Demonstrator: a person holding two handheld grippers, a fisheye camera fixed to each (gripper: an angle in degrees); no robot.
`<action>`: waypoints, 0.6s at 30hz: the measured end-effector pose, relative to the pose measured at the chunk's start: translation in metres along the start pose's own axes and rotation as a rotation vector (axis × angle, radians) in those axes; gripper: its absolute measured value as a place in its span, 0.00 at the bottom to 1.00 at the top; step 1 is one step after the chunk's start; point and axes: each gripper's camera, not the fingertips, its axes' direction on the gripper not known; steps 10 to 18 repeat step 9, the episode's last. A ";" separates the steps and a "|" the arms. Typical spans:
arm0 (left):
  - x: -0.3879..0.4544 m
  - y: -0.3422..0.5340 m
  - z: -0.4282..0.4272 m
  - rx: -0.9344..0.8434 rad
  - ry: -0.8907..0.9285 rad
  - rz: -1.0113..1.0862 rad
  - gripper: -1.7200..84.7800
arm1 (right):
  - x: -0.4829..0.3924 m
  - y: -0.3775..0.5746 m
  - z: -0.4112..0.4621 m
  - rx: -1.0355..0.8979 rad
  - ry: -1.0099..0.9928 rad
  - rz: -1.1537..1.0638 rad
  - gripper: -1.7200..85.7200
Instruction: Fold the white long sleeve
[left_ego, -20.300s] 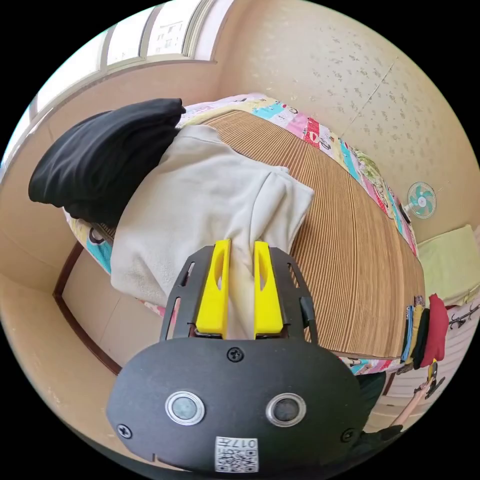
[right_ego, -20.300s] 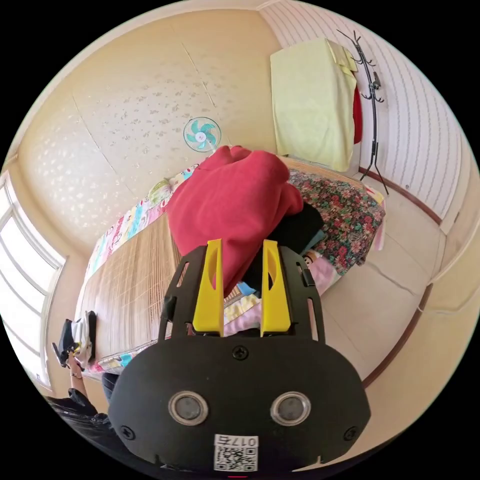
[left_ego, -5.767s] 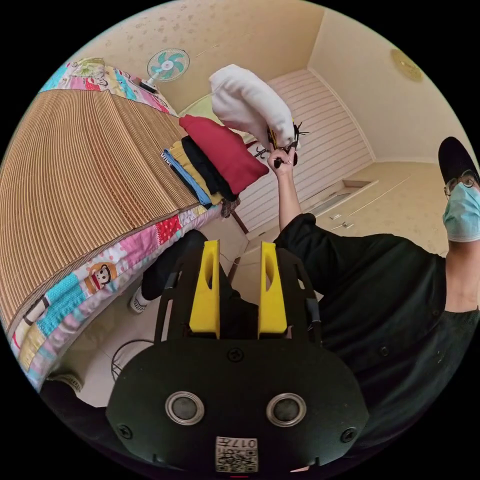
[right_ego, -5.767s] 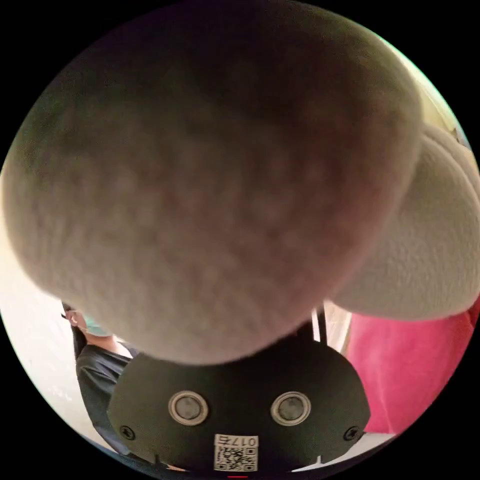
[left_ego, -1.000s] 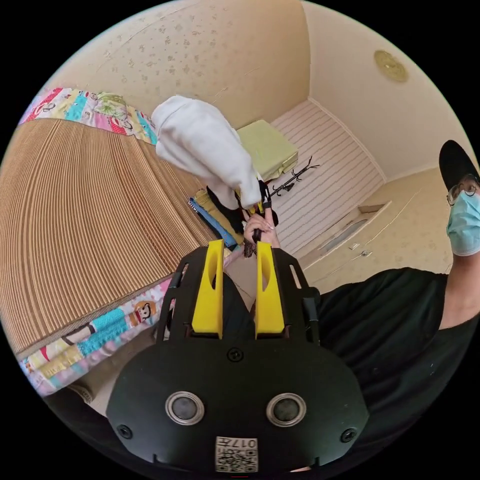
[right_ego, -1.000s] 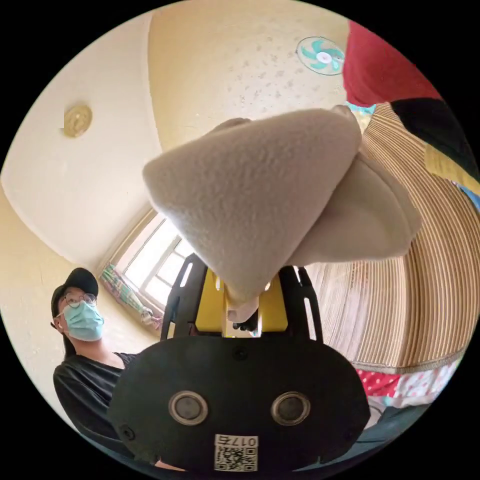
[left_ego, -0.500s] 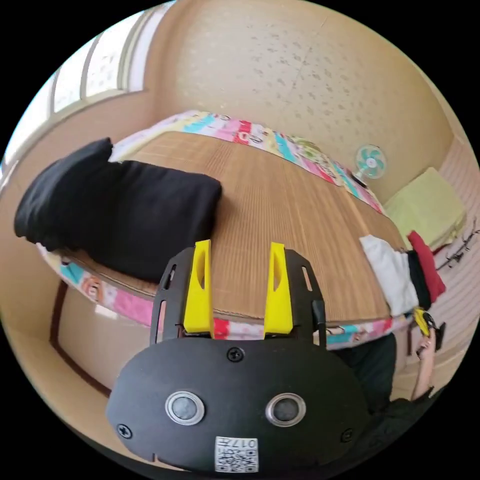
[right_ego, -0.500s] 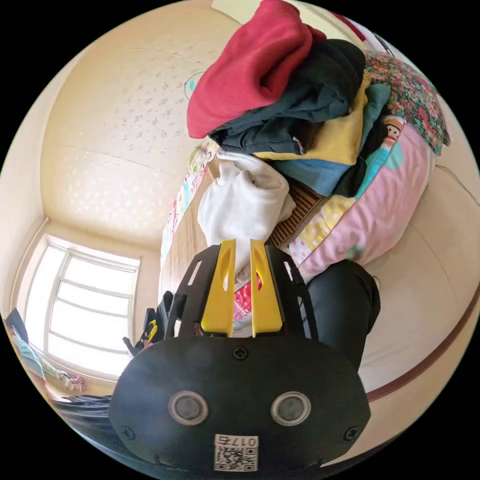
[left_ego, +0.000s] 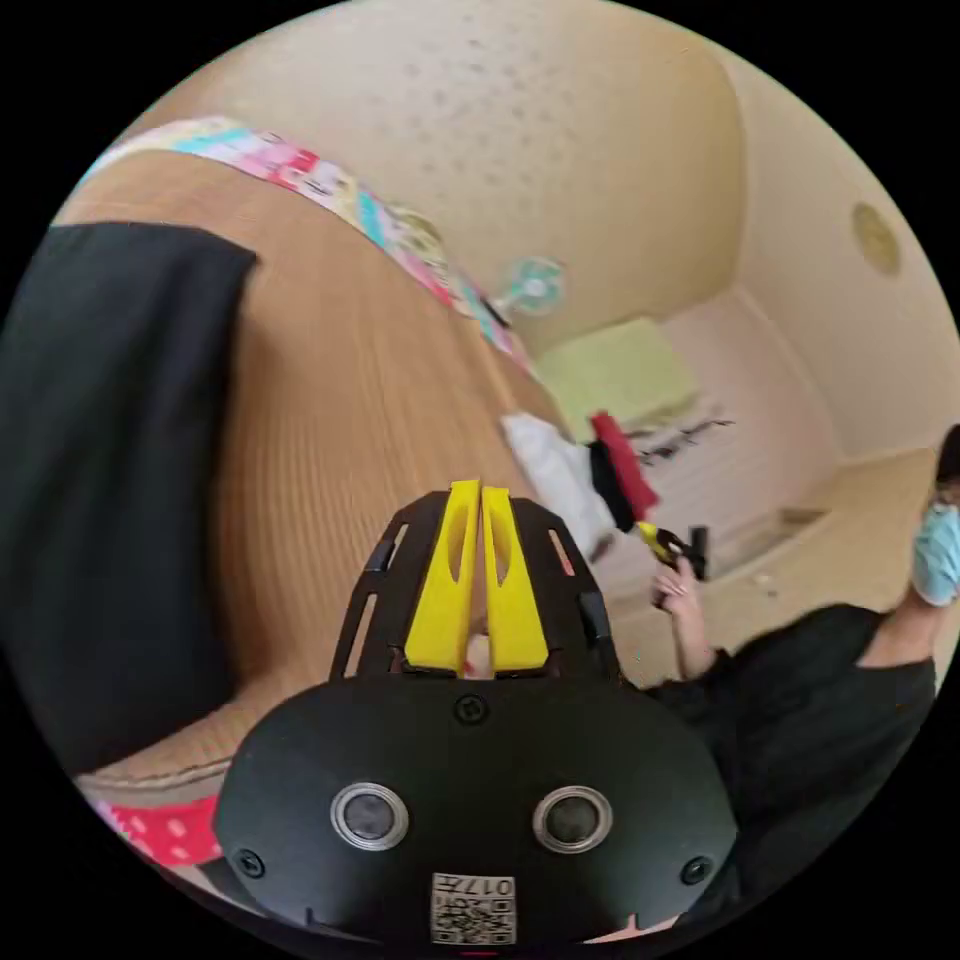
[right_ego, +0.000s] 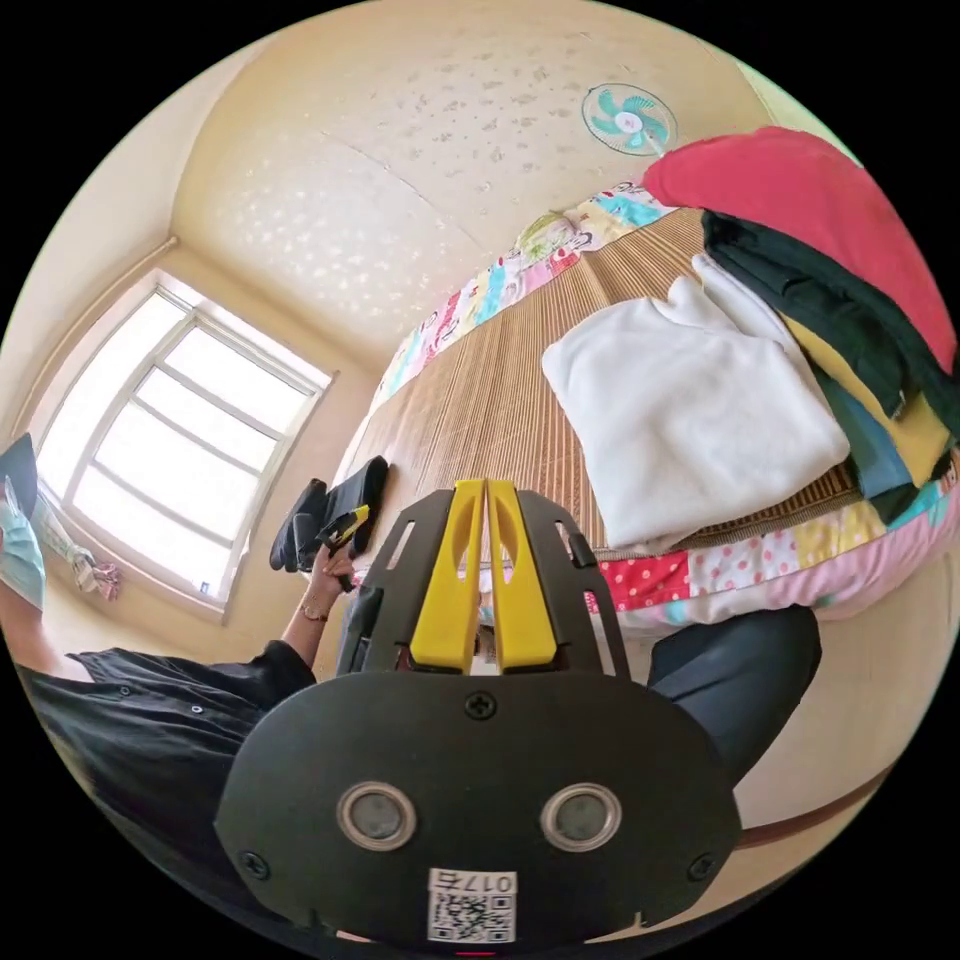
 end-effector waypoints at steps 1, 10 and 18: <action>0.034 0.013 0.054 -0.184 -0.187 0.052 0.01 | -0.009 -0.006 0.019 -0.035 0.015 -0.028 0.03; 0.180 0.052 0.054 0.031 -0.924 0.309 0.04 | -0.020 -0.008 0.079 -0.125 -0.106 -0.071 0.03; 0.180 0.052 0.054 0.031 -0.924 0.309 0.04 | -0.020 -0.008 0.079 -0.125 -0.106 -0.071 0.03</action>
